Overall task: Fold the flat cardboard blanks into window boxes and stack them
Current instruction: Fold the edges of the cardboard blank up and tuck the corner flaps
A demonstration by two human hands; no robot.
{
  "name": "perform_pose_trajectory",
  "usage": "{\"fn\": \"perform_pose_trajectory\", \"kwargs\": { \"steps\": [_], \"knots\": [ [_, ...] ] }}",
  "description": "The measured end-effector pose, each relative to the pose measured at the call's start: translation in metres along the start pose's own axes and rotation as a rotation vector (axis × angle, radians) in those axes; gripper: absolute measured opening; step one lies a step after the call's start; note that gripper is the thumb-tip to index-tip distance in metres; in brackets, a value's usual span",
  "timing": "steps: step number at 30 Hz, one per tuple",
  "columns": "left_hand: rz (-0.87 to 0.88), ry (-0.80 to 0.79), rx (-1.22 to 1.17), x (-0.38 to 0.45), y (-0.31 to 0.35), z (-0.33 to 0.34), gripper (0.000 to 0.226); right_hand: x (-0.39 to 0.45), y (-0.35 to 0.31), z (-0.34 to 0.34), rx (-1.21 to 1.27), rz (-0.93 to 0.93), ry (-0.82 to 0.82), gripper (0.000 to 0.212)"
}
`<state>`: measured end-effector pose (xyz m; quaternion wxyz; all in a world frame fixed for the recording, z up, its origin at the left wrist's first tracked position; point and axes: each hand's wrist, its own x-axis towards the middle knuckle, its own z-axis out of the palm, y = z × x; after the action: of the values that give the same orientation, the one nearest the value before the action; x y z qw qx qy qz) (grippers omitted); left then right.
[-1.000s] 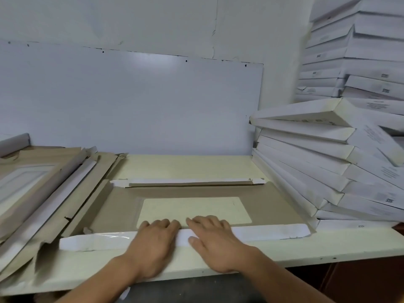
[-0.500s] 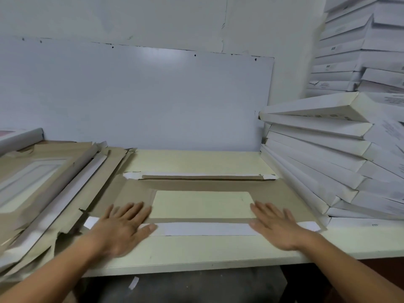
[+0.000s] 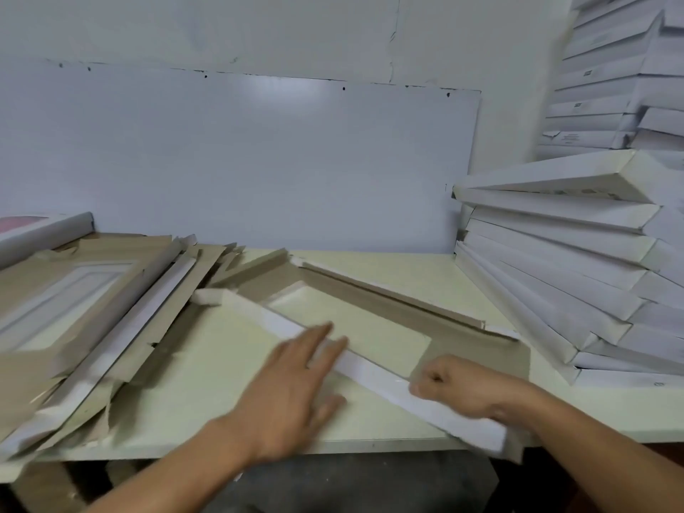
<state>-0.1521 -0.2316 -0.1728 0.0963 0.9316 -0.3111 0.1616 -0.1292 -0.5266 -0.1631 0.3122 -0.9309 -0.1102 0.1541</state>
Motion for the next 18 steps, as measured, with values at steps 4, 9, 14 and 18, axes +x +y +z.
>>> {"fn": "perform_pose_trajectory", "kwargs": {
  "steps": [4,9,14,18],
  "knots": [
    [0.254,0.000,-0.147,-0.014,0.046,0.006,0.082,0.033,-0.058,0.048,0.502,0.088,-0.028,0.024],
    [0.226,-0.011,0.148,-0.028,0.037,0.015,0.059,0.048,-0.097,0.074,0.993,0.162,-0.158,0.028],
    [0.137,0.038,0.064,-0.041,0.003,0.004,0.029,0.030,-0.075,0.062,0.541,-0.110,0.102,0.033],
    [-0.003,-0.086,-0.042,-0.038,-0.003,-0.002,0.036,0.001,-0.029,0.031,0.057,-0.212,-0.049,0.063]
  ]
}}
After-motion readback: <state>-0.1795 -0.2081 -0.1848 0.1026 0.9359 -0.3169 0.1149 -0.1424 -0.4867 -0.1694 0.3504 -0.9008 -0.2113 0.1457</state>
